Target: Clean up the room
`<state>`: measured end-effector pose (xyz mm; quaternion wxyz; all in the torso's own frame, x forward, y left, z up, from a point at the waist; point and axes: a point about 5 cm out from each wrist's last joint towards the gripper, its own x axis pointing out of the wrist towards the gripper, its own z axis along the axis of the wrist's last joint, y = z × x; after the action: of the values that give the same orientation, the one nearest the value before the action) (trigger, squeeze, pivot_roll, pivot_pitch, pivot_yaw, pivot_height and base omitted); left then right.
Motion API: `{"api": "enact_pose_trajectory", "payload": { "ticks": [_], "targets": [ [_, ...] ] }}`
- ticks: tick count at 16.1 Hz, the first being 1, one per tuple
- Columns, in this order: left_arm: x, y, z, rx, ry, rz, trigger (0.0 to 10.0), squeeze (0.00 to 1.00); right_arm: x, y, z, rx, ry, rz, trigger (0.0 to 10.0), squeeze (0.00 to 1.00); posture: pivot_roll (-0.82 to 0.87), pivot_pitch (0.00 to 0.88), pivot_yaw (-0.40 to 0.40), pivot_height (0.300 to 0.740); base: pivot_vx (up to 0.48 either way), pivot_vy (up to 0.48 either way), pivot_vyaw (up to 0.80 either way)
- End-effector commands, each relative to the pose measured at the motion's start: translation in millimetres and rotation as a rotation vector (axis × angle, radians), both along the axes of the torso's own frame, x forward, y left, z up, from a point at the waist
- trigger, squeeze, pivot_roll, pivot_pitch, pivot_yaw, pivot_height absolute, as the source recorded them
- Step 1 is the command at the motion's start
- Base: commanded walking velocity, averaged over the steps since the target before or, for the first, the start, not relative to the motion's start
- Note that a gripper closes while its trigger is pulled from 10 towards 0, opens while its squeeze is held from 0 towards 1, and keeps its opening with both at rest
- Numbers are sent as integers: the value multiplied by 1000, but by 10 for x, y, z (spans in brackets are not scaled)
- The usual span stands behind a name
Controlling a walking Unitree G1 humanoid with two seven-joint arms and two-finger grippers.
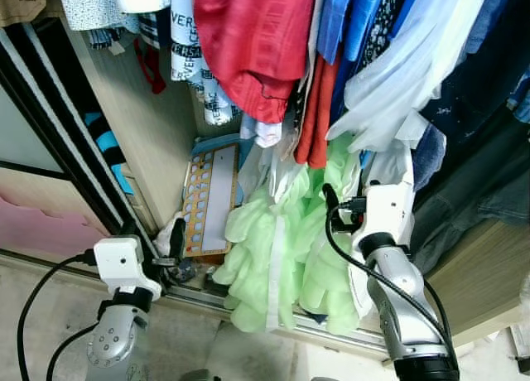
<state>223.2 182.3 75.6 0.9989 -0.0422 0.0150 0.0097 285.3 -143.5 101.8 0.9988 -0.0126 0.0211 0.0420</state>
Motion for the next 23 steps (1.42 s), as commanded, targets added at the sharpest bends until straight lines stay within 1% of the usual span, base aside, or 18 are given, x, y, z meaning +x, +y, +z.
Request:
{"api": "enact_pose_trajectory", "payload": {
  "ticks": [1, 2, 3, 4, 5, 6, 8, 9, 11, 12, 13, 14, 15, 16, 17, 19, 21, 23],
  "targets": [
    [679, 24, 549, -2, -29, 84, 10000, 0, 405, 386, 411, 60, -17, 129, 10000, 0, 94, 0, -44, 740, 0, 0, 0],
    [543, 37, 526, 7, -44, 70, 10000, 0, 434, 361, 397, 35, -11, 166, 10000, 0, 95, 0, -45, 740, 0, 0, 0],
    [523, 33, 534, 2, -56, 67, 10000, 0, 446, 384, 404, 5, -19, 168, 10000, 0, 95, 0, -45, 740, 0, 0, 0],
    [521, 38, 543, 8, -59, 76, 10000, 0, 446, 421, 421, 88, -4, 183, 10000, 0, 95, 0, -45, 740, 0, 0, 0],
    [514, 45, 536, 9, -55, 81, 10000, 0, 453, 393, 436, 95, 4, 146, 10000, 0, 98, 0, -46, 740, 0, 0, 0],
    [506, 47, 531, 13, -51, 81, 10000, 0, 459, 370, 452, 61, -15, 127, 10000, 0, 98, 0, -46, 740, 0, 0, 0],
    [472, 62, 505, 69, -20, 104, 10000, 0, 398, 286, 423, 72, 9, 135, 10000, 0, 93, 0, -44, 740, 0, 0, 0],
    [467, 63, 512, 71, -18, 105, 10000, 0, 380, 261, 412, 58, 12, 128, 10000, 0, 93, 0, -44, 740, 0, 0, 0],
    [238, 125, 486, 114, 8, 91, 10000, 0, 153, 68, 355, 40, 25, 86, 10000, 0, 91, 0, -41, 740, 0, 0, 0],
    [108, 181, 450, 117, 20, 87, 10000, 0, -11, -40, 336, 4, 6, 73, 10000, 0, 85, 0, -35, 740, 0, 0, 0],
    [42, 215, 420, 120, 35, 96, 10000, 0, -111, -84, 326, -36, -13, 84, 10000, 0, 79, 0, -28, 740, 0, 0, 0],
    [7, 233, 398, 103, 48, 101, 10000, 0, -185, -119, 305, -55, -21, 86, 10000, 0, 74, 0, -23, 740, 0, 0, 0],
    [21, 236, 404, 115, 42, 106, 10000, 0, -207, -156, 298, -91, -47, 84, 10000, 0, 69, 0, -19, 740, 0, 0, 0],
    [48, 231, 427, 125, 27, 107, 10000, 0, -194, -161, 282, -71, -48, 78, 10000, 0, 67, 0, -14, 740, 0, 0, 0],
    [82, 230, 488, 117, 0, 113, 10000, 0, -169, -149, 299, -49, -52, 66, 10000, 0, 65, 0, -6, 740, 0, 0, 0],
    [89, 223, 525, 120, -31, 96, 10000, 0, -155, -106, 314, -86, -85, 83, 10000, 0, 72, 0, -4, 740, 0, 0, 0],
    [127, 231, 505, 128, -27, 101, 10000, 0, -90, -91, 260, -78, -74, 70, 10000, 0, 82, 0, -8, 740, 0, 0, 0],
    [191, 206, 521, 161, -47, 86, 10000, 0, 65, -53, 258, -41, -63, 44, 10000, 0, 102, 0, -27, 740, 0, 0, 0]
  ]
}}
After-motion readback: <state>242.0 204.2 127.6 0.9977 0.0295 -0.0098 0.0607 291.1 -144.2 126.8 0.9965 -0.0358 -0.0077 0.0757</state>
